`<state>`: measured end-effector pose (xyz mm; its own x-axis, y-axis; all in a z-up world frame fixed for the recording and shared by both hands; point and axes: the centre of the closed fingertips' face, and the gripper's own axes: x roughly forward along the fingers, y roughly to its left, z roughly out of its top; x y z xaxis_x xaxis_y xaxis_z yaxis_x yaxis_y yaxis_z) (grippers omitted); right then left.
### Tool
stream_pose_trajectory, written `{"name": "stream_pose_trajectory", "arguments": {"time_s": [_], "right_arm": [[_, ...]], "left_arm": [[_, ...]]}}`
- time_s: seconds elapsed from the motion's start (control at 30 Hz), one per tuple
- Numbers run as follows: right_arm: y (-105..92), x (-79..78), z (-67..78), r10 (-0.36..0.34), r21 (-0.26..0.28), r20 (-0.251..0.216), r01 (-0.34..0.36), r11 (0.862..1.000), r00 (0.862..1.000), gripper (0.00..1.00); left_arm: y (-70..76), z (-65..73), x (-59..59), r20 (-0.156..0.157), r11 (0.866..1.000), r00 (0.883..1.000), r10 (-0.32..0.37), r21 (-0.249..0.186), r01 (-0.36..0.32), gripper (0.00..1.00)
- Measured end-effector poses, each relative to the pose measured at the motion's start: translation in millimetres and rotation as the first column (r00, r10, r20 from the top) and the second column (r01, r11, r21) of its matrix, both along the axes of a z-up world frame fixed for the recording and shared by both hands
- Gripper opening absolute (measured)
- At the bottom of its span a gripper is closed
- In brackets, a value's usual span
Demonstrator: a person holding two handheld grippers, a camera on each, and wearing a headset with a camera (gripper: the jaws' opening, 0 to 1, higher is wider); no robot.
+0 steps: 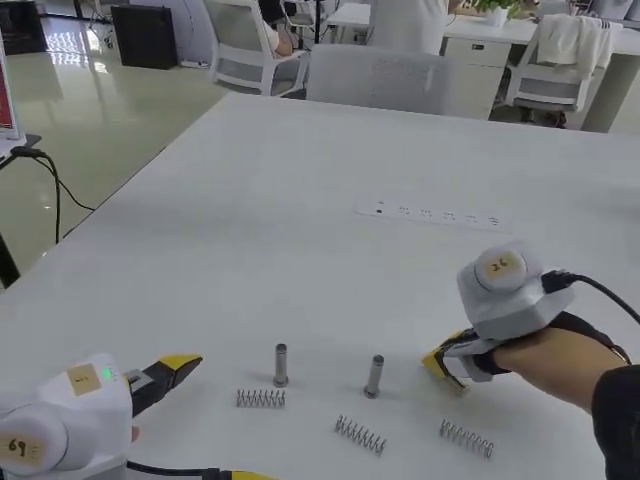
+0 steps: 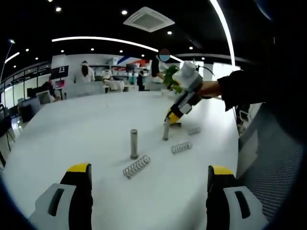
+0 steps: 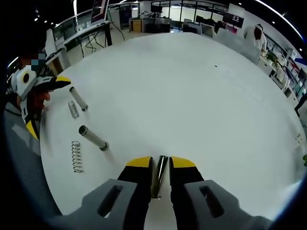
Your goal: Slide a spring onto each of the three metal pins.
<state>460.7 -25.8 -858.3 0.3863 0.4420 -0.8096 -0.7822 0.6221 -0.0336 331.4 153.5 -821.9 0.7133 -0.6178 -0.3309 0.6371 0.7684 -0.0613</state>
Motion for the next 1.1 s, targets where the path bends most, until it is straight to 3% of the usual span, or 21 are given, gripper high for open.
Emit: {"name": "stream_pose_trajectory", "arguments": {"time_s": [0.33, 0.8, 1.1], "right_arm": [[-3.9, 0.1, -6.7, -0.049, -0.024, -0.042, 0.048, 0.999, 0.998, 0.07], [-2.9, -2.8, -6.1, -0.039, -0.053, -0.024, 0.038, 0.998, 0.999, 0.05], [-3.7, -6.7, 14.9, -0.028, -0.032, 0.018, 0.028, 0.999, 0.999, 0.05]], "left_arm": [[1.6, -1.5, -0.3, -0.005, 1.000, 1.000, 0.002, 0.000, -0.002, 0.98], [1.4, -0.2, 0.8, 0.000, 1.000, 1.000, 0.000, 0.003, 0.000, 0.98], [0.7, 3.3, 0.9, 0.011, 1.000, 1.000, 0.002, 0.002, -0.002, 0.98]]}}
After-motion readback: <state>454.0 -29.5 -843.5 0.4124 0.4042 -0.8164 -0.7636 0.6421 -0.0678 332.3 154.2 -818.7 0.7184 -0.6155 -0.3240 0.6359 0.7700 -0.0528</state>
